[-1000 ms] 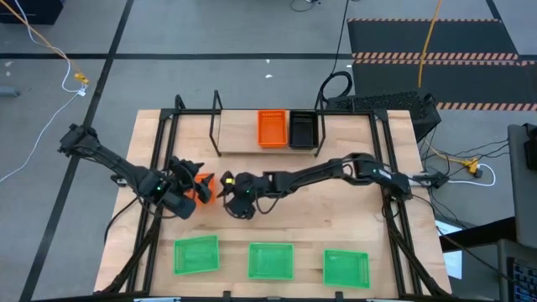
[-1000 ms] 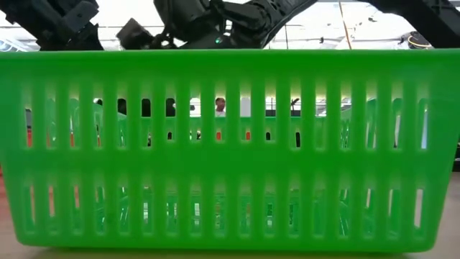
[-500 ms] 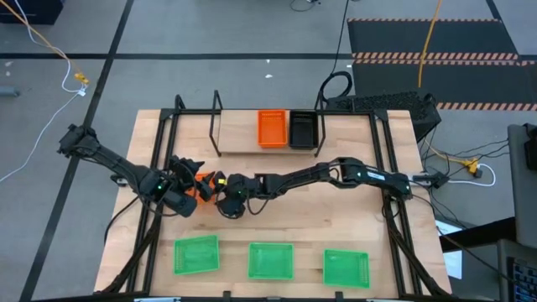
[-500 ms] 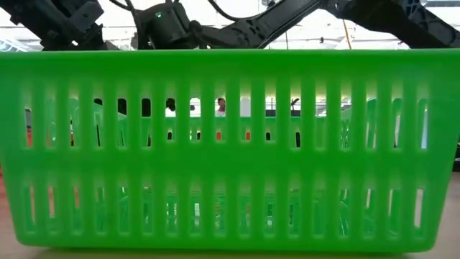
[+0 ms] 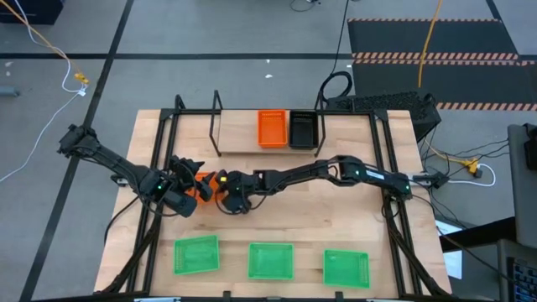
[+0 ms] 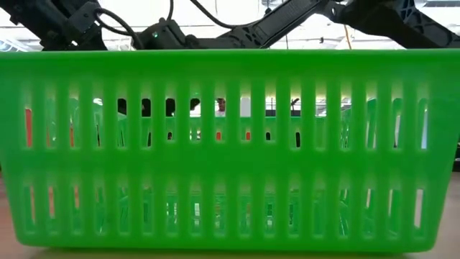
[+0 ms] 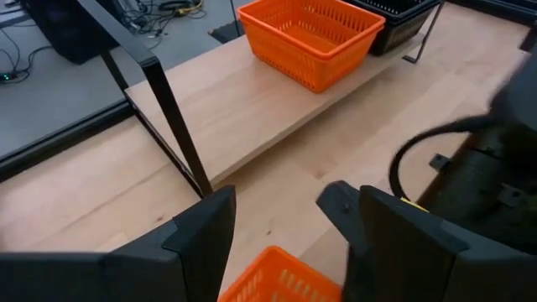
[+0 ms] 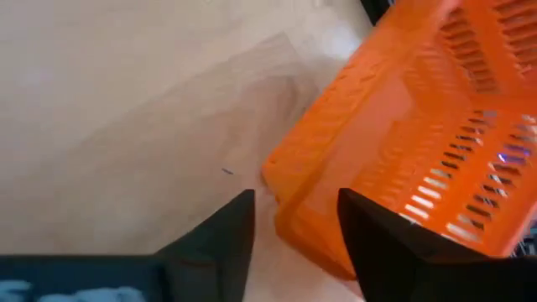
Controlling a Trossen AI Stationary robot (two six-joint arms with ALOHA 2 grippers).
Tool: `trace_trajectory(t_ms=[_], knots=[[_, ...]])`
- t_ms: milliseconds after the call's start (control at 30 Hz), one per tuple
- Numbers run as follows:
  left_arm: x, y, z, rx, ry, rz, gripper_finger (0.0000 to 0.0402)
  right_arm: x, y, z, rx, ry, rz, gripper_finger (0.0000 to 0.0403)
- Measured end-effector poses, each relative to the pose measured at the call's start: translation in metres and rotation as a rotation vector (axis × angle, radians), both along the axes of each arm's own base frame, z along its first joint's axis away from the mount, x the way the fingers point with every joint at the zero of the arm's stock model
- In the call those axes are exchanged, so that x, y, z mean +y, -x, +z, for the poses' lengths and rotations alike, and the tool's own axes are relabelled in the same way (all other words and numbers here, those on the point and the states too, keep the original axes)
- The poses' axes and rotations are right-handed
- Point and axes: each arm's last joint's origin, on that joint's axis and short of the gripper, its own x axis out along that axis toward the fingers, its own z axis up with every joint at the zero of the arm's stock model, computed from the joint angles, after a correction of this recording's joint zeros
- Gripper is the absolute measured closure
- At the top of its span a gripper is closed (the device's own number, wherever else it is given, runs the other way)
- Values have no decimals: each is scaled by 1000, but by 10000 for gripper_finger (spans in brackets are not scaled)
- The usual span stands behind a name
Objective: Stack baskets on shelf by color
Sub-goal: Stack the orange bin on top of the orange bin on the shelf
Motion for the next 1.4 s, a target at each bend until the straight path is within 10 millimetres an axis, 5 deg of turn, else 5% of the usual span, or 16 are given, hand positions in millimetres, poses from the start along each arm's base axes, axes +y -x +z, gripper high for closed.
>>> trace_trajectory(t_ms=[233,433,700,900,1000,1200,1400], knots=[[0,0,0,4,6,-3,147,25,9,12,81,-70,-45,388],[-1,0,-1,13,21,-11,147,43,40,56,298,-256,-197,400],[-1,0,-1,-3,30,0,147,44,106,149,478,-338,-389,401],[-2,-2,-3,-24,37,25,147,-1,141,219,259,-345,-650,402],[-3,-5,-6,-22,38,39,147,-34,145,231,134,-344,-777,402],[-6,-9,-12,13,41,40,147,-103,143,211,176,-588,-765,402],[-6,-10,-14,22,38,40,147,-143,149,185,130,-536,-852,402]])
